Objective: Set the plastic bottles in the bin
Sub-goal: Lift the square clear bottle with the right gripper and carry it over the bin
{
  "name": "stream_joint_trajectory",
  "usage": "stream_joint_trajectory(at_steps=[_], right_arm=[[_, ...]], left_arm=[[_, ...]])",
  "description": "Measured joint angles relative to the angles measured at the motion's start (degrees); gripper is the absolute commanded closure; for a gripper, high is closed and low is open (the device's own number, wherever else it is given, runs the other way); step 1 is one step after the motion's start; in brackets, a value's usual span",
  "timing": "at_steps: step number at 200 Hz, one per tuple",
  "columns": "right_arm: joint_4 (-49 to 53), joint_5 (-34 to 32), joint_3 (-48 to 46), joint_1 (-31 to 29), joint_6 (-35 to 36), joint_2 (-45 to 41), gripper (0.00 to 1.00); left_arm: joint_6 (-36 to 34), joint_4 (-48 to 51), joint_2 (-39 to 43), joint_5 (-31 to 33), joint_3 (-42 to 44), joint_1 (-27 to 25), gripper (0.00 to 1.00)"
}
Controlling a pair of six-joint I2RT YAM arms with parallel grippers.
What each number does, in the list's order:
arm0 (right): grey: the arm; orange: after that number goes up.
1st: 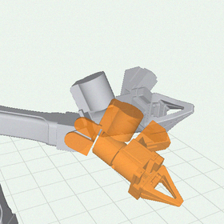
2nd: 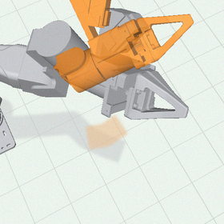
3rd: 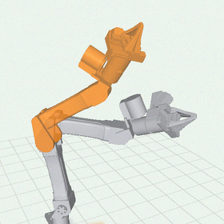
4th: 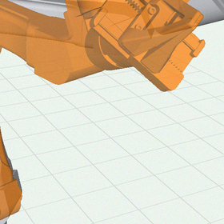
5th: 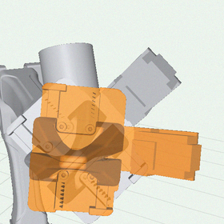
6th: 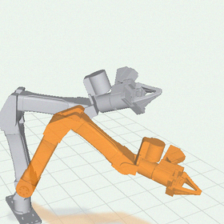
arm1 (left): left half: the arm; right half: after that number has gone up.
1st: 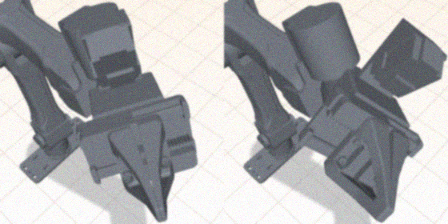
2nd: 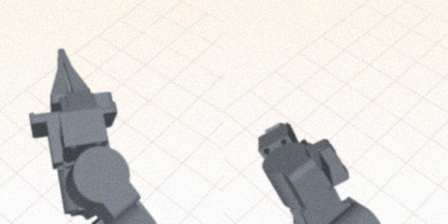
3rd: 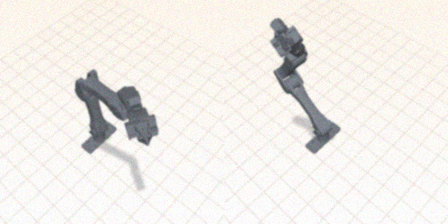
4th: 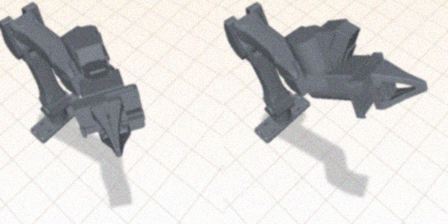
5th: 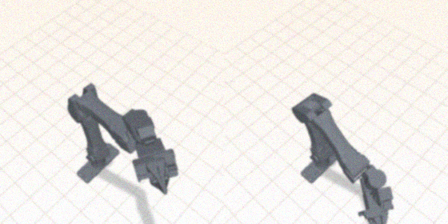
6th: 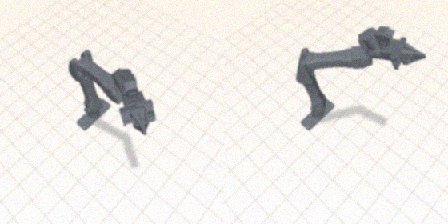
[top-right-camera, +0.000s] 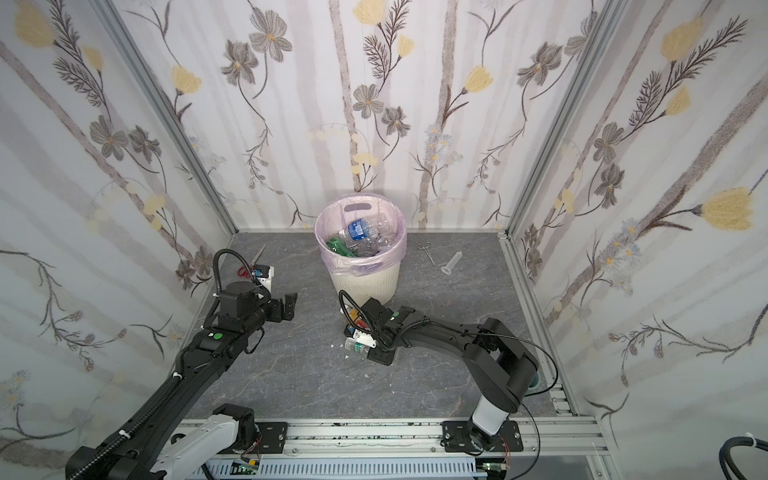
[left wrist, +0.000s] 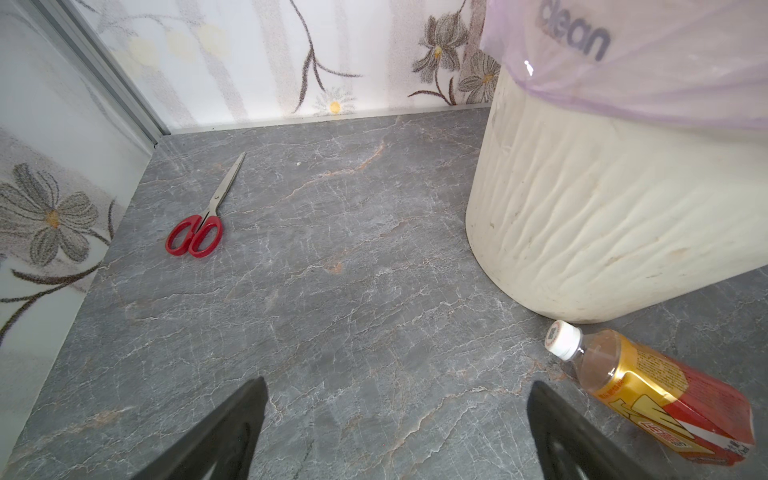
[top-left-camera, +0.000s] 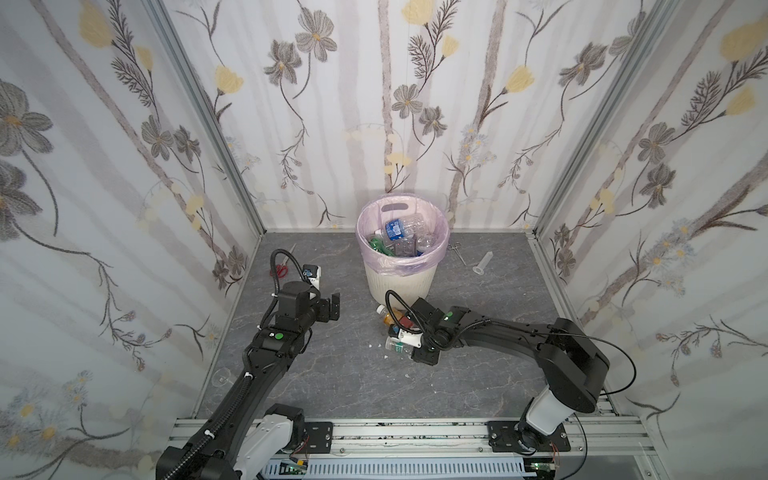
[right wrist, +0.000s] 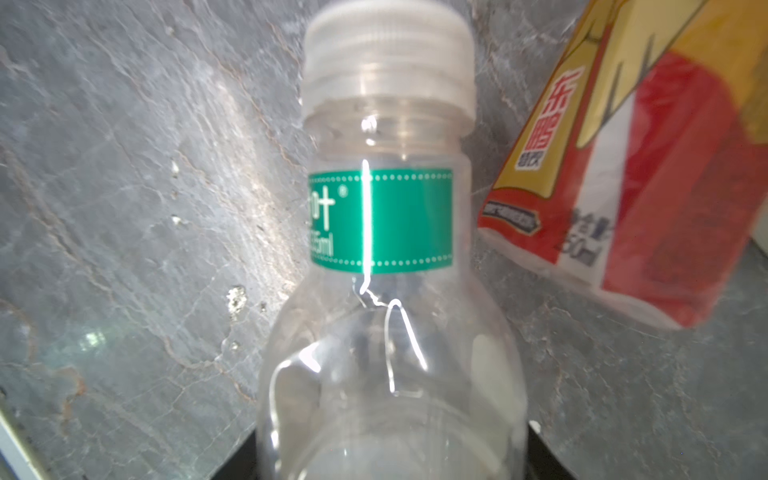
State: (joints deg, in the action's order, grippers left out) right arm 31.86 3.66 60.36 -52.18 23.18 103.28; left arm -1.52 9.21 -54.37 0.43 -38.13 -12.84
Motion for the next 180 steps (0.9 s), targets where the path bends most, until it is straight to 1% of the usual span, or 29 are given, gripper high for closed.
stream_joint_trajectory(at_steps=[98, 136, 154, 180], right_arm=[[1.31, 7.91, 5.84, -0.52, -1.22, -10.05, 0.46], [2.12, 10.69, 11.76, -0.26, -0.94, -15.26, 0.46], [1.64, 12.04, 15.04, 0.42, -0.61, -17.44, 0.47], [1.22, 13.16, 20.22, 3.15, -0.61, -18.45, 0.49]], left_arm=[[0.0, -0.02, 0.0, 0.02, 0.0, 0.02, 0.0], [0.0, -0.02, 0.0, 0.02, 0.0, 0.02, 0.0], [-0.02, -0.02, 0.0, 0.02, 0.0, 0.02, 0.0], [-0.02, -0.02, 0.0, 0.02, 0.0, 0.02, 0.0]])
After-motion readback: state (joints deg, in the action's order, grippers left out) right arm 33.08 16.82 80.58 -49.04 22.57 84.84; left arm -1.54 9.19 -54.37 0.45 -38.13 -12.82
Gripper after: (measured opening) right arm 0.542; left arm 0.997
